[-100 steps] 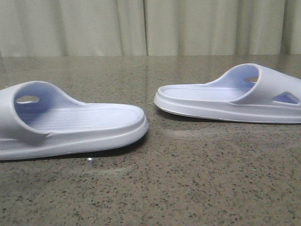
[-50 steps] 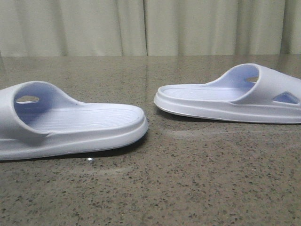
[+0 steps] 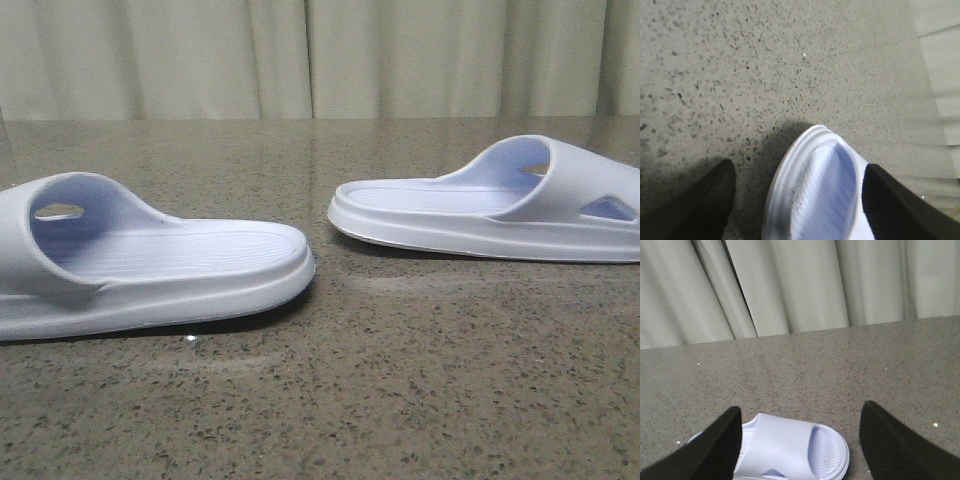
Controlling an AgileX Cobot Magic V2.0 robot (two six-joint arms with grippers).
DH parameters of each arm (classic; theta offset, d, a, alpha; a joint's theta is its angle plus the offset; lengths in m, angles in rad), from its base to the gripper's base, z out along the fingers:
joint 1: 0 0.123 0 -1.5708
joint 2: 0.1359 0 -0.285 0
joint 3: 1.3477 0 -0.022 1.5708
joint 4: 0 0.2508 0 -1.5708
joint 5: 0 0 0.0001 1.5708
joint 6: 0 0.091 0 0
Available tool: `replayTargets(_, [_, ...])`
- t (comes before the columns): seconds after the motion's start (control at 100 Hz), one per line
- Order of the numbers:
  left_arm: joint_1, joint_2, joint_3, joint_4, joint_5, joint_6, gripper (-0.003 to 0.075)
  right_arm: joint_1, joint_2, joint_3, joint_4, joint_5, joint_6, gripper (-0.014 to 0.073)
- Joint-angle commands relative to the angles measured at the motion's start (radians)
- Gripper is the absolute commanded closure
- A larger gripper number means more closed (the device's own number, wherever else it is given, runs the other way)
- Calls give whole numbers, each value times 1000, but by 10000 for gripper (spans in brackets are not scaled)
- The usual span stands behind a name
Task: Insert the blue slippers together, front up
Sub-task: 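Lower the left gripper around the heel rim of the nearer slipper, then close the left gripper on the heel rim and lift the slipper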
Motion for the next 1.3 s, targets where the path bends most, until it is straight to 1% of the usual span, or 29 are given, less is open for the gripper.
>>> replayTargets(0.0, [4, 31, -16, -8, 12, 1, 247, -6, 21, -33, 3, -83, -3, 161])
replayTargets(0.14, [4, 52, -16, -10, 28, 10, 247, -6, 21, -33, 3, -83, -3, 161])
replayTargets(0.33, [4, 61, -16, -47, 52, 65, 248, -6, 21, -33, 3, -83, -3, 162])
replayTargets(0.58, [4, 61, -16, -61, 58, 82, 297, -6, 21, -33, 3, -83, -3, 161])
replayTargets(1.12, [4, 61, -16, -72, 70, 82, 297, -6, 21, -33, 3, -83, -3, 162])
replayTargets(1.29, [4, 61, -16, -105, 75, 135, 297, -6, 21, -33, 3, -83, -3, 162])
